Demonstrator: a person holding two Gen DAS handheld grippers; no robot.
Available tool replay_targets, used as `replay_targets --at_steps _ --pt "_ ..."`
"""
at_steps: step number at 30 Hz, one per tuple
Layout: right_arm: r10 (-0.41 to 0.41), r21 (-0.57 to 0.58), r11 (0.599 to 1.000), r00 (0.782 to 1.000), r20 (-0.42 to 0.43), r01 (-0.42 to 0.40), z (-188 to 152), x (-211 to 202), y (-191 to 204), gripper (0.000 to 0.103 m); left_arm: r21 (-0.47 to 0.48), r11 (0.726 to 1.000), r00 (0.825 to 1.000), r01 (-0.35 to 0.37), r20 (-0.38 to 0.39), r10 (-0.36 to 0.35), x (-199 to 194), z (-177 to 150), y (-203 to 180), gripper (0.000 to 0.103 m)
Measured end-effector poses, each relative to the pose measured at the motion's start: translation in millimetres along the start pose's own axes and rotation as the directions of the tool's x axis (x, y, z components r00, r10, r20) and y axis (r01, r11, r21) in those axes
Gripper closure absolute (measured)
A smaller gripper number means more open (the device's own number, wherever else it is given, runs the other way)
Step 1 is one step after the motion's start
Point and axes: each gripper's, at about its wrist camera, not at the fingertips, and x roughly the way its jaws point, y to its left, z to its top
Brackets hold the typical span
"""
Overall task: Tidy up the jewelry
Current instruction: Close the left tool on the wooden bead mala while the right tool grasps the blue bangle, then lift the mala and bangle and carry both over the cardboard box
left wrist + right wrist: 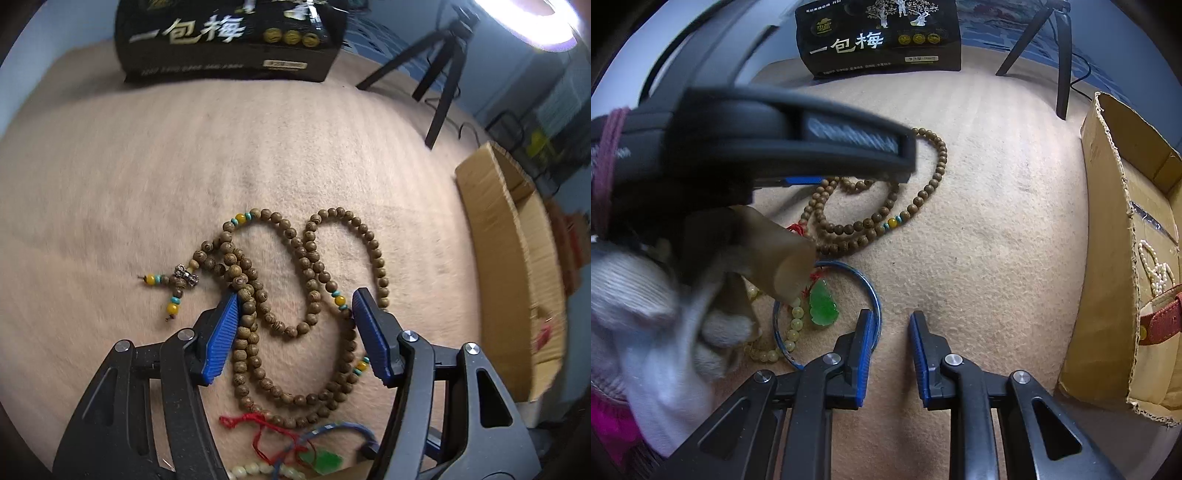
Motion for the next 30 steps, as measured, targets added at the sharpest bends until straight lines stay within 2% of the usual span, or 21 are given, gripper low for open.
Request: replay_targets --at_steps 3,5,7,8,11,16,23,30 --pt "-0.011 -0.004 1.0 1.0 0.001 0.011 1 1 1 0.084 0.043 0.998 0.998 -0.051 0.024 0.05 5 0 -6 0.055" --pt "-0.026 -0.008 1.0 1.0 0.003 0.026 1 2 5 0.089 0.041 0.997 0.998 -0.059 0.034 0.057 5 2 -3 0.075" --pt "-0.04 -0.015 0.999 0.999 0.006 0.04 2 2 6 0.099 0.013 0.999 0.999 -0.041 0.036 0.04 5 5 7 0.086" --pt "-0.042 -0.012 0.999 0.999 0.007 0.043 2 2 6 0.101 -0.008 1.0 0.999 -0.02 0.031 0.02 4 7 13 0.091" --pt "-0.03 0.009 1.0 1.0 0.008 0.03 4 0 3 0.102 -0.063 0.997 0.999 0.039 0.021 -0.038 2 10 26 0.092" --pt "-0.011 0.028 1.0 0.999 0.038 0.01 8 -11 2 0.102 -0.108 0.989 0.995 0.096 0.03 -0.093 -10 11 39 0.092" --pt "0.005 0.045 0.999 0.994 0.108 -0.01 13 -37 5 0.102 -0.119 0.978 0.984 0.169 0.085 -0.16 -49 13 50 0.092" --pt "-0.027 0.055 0.998 0.981 0.194 0.017 18 -71 6 0.102 -0.129 0.962 0.964 0.242 0.145 -0.223 -88 15 56 0.092"
